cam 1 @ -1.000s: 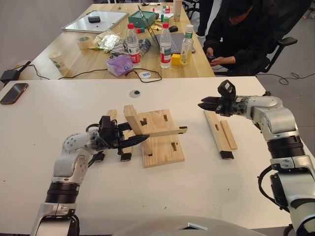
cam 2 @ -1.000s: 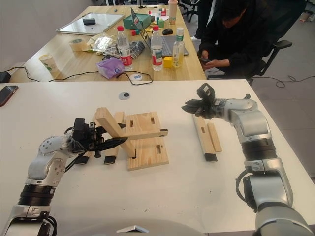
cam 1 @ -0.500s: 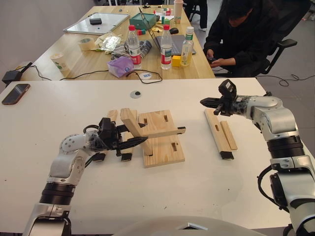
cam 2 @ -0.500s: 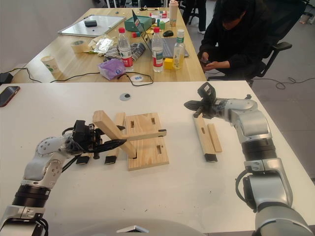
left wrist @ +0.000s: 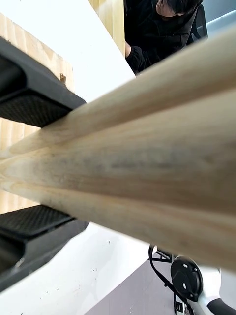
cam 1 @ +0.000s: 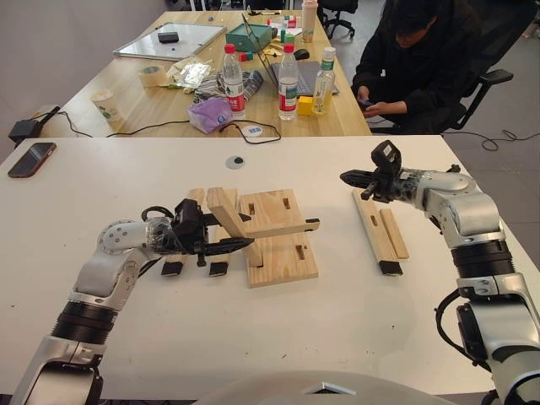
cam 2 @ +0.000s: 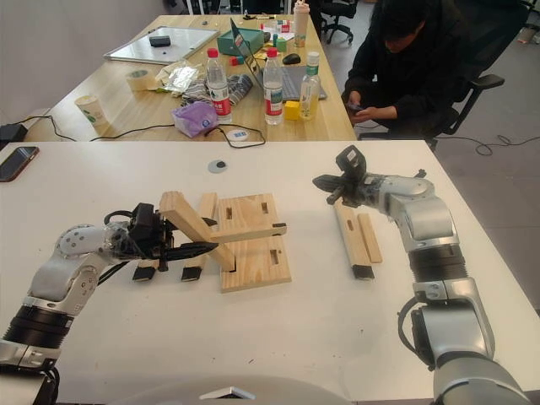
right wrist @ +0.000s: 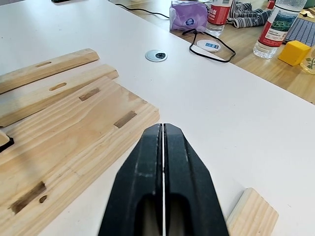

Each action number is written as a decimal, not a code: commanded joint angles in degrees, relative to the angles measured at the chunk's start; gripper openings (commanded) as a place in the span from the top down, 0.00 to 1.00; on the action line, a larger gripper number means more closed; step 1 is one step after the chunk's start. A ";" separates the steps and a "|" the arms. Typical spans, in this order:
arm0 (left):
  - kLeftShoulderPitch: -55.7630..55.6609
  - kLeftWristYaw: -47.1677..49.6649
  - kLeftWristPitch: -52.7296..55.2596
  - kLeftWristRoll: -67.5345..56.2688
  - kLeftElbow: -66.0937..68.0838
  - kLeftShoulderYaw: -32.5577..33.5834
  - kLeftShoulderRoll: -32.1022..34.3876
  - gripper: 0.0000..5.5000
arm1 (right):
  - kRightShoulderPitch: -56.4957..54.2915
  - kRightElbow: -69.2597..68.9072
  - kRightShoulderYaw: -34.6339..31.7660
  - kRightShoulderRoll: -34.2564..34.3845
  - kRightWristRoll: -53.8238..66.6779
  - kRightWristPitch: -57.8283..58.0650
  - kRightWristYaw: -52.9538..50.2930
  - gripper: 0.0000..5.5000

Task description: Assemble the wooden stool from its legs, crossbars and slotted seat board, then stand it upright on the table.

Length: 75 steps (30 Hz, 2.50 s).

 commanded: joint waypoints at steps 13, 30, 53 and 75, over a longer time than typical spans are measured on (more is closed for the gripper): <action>8.15 3.71 12.67 19.94 13.30 -18.14 5.96 0.63 | 2.97 -3.76 -1.01 2.13 1.59 0.98 -2.98 1.00; 5.15 10.73 14.85 17.63 1.43 -21.12 7.67 0.54 | 5.63 -5.70 -1.40 3.17 1.96 1.39 -4.83 1.00; -3.31 36.48 30.97 -35.98 -32.07 24.70 -8.02 0.67 | 9.10 -8.84 -3.86 5.14 2.55 1.68 -9.39 1.00; 2.60 42.66 36.34 -41.15 -38.84 11.39 -7.34 1.00 | 13.27 -13.45 2.28 3.54 -1.38 -1.58 -8.40 1.00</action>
